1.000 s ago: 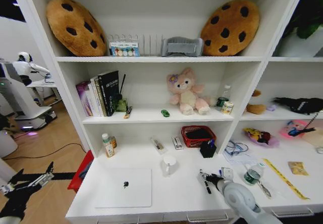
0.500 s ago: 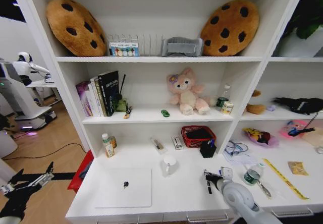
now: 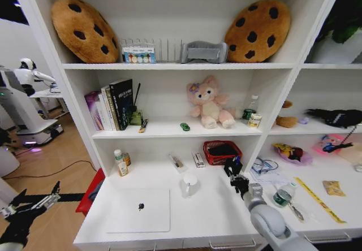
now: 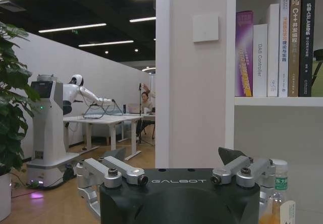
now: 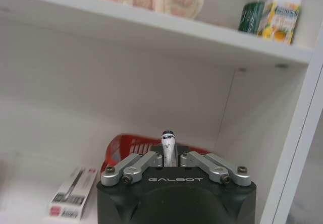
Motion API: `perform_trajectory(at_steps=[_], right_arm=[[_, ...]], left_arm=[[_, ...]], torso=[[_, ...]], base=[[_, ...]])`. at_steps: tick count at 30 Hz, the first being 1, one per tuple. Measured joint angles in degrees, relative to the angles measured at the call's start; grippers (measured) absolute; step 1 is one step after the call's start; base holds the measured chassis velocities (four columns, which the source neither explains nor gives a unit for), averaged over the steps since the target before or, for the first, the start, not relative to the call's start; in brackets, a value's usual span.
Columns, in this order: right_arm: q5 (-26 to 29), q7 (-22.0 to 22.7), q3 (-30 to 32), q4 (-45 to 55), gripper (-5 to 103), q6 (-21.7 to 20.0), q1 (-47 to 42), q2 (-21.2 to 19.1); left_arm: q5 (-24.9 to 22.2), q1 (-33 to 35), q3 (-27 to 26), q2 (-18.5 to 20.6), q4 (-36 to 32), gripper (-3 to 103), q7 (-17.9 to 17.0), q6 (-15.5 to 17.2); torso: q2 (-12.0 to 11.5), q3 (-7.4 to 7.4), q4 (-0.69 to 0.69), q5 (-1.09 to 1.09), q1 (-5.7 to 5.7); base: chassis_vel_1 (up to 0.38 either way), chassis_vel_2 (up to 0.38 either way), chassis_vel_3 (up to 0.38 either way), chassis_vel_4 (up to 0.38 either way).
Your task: Organize the objects on the table.
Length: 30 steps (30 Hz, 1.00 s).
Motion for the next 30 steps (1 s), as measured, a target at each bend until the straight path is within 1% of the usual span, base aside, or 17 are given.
perform_trajectory(at_steps=[1,2,4,5,6,7,10,14,18,27,28,30], right_arm=[[-1.3,-0.4,-0.3,-1.7,10,2.6,2.2,0.1],[-1.3,-0.4,-0.3,-1.7,10,2.6,2.2,0.1],[-2.8,-1.0,-1.2,-5.4,10,6.1,7.3,0.5],[-2.8,-1.0,-1.2,-5.4,10,6.1,7.3,0.5],[-3.8,-1.5,-1.8,-8.0,10,7.7,10.2,0.7],[-3.8,-1.5,-1.8,-8.0,10,7.7,10.2,0.7],[-4.5,-2.4,-3.4,-14.6,10,9.7,15.9,1.0],[-4.7,-2.6,-4.3,-17.7,10,10.2,18.1,1.2],[-5.1,-3.1,-6.6,-23.7,10,11.2,22.1,2.4],[-5.8,-3.3,-7.6,-26.3,10,11.7,23.3,3.2],[-5.8,-3.3,-7.7,-26.5,8,11.7,23.3,3.3],[-5.9,-3.4,-7.9,-26.7,9,11.8,23.3,3.5]], left_arm=[[0.0,0.0,0.0,0.0,0.0,100,0.0,0.0],[0.0,0.0,0.0,0.0,0.0,100,0.0,0.0],[0.0,0.0,0.0,0.0,0.0,100,0.0,0.0],[0.0,0.0,0.0,0.0,0.0,100,0.0,0.0],[0.0,0.0,0.0,0.0,0.0,100,0.0,0.0],[0.0,0.0,0.0,0.0,0.0,100,0.0,0.0],[0.0,0.0,0.0,0.0,0.0,100,0.0,0.0],[0.0,0.0,0.0,0.0,0.0,100,0.0,0.0],[0.0,0.0,0.0,0.0,0.0,100,0.0,0.0],[0.0,0.0,0.0,0.0,0.0,100,0.0,0.0],[0.0,0.0,0.0,0.0,0.0,100,0.0,0.0],[0.0,0.0,0.0,0.0,0.0,100,0.0,0.0]], torso=[[0.0,0.0,0.0,0.0,0.0],[0.0,0.0,0.0,0.0,0.0],[0.0,0.0,0.01,0.0,0.0],[0.0,0.0,0.01,0.0,0.0],[0.0,-0.01,0.02,-0.01,0.0],[0.0,-0.01,0.02,-0.01,0.0],[0.0,0.0,0.02,-0.01,0.0],[0.0,0.0,0.01,0.0,0.0],[0.0,0.0,0.01,0.0,0.0],[0.0,0.0,0.01,-0.01,0.0],[0.0,-0.01,0.01,0.0,0.0],[0.0,-0.01,0.01,0.0,0.0]], base=[[0.0,0.0,0.0,0.0],[0.0,0.0,0.0,0.0],[0.0,0.0,0.0,0.0],[0.0,0.0,0.0,0.0],[0.0,0.0,0.0,0.0],[0.0,0.0,0.0,0.0],[0.0,0.0,0.0,0.0],[0.0,0.0,0.0,0.0],[0.0,0.0,0.0,0.0],[0.0,0.0,0.0,0.0],[0.0,0.0,0.0,0.0],[0.0,0.0,0.0,0.0]])
